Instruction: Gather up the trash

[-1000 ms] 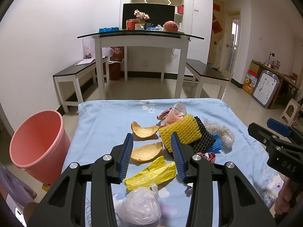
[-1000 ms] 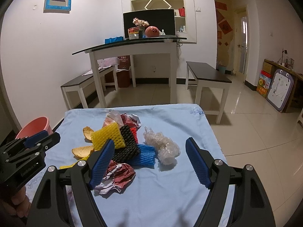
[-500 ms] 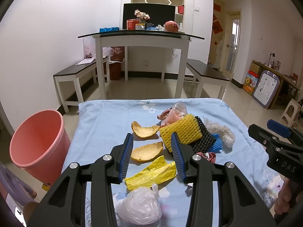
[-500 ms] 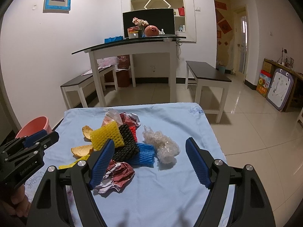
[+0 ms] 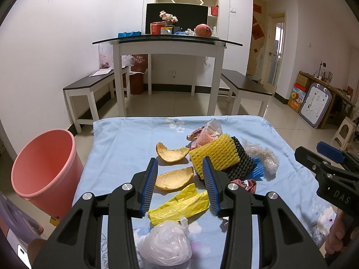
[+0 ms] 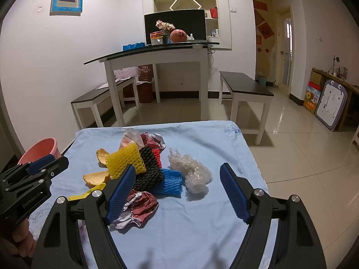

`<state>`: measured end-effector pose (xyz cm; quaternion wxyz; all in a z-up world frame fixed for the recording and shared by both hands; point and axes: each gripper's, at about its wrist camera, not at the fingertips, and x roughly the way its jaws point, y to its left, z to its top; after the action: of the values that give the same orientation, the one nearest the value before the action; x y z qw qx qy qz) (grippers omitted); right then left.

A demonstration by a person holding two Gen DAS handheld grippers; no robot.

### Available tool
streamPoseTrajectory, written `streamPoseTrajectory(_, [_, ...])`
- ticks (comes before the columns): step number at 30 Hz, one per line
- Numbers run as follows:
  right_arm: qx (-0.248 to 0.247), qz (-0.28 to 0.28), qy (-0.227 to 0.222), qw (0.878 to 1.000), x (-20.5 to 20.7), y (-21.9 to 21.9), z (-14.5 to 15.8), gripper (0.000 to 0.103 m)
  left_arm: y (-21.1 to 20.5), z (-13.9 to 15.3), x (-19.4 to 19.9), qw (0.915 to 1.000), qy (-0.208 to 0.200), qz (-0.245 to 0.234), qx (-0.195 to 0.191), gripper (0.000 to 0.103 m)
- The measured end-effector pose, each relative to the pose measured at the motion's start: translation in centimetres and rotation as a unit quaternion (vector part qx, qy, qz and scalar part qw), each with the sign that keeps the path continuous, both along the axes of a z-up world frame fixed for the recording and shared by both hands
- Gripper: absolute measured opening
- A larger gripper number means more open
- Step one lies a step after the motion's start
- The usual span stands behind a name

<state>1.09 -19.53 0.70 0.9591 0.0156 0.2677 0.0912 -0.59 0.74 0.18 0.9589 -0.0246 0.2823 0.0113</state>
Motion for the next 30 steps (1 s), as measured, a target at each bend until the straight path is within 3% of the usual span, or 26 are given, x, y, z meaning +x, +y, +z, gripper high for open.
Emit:
streamPoseTrajectory(15, [0.002,-0.012,0.006,1.000,0.4,-1.1,-1.0,0.076,0.9,-1.3,0.3,0.9994,0.013,-0.017,-0.026,0.042])
streamPoseTrajectory(30, [0.015,-0.001,0.030,0.999,1.1,-1.7,-2.3,0.075,7.7,-1.2,-2.2,0.9956,0.031,-0.027,-0.085,0.042])
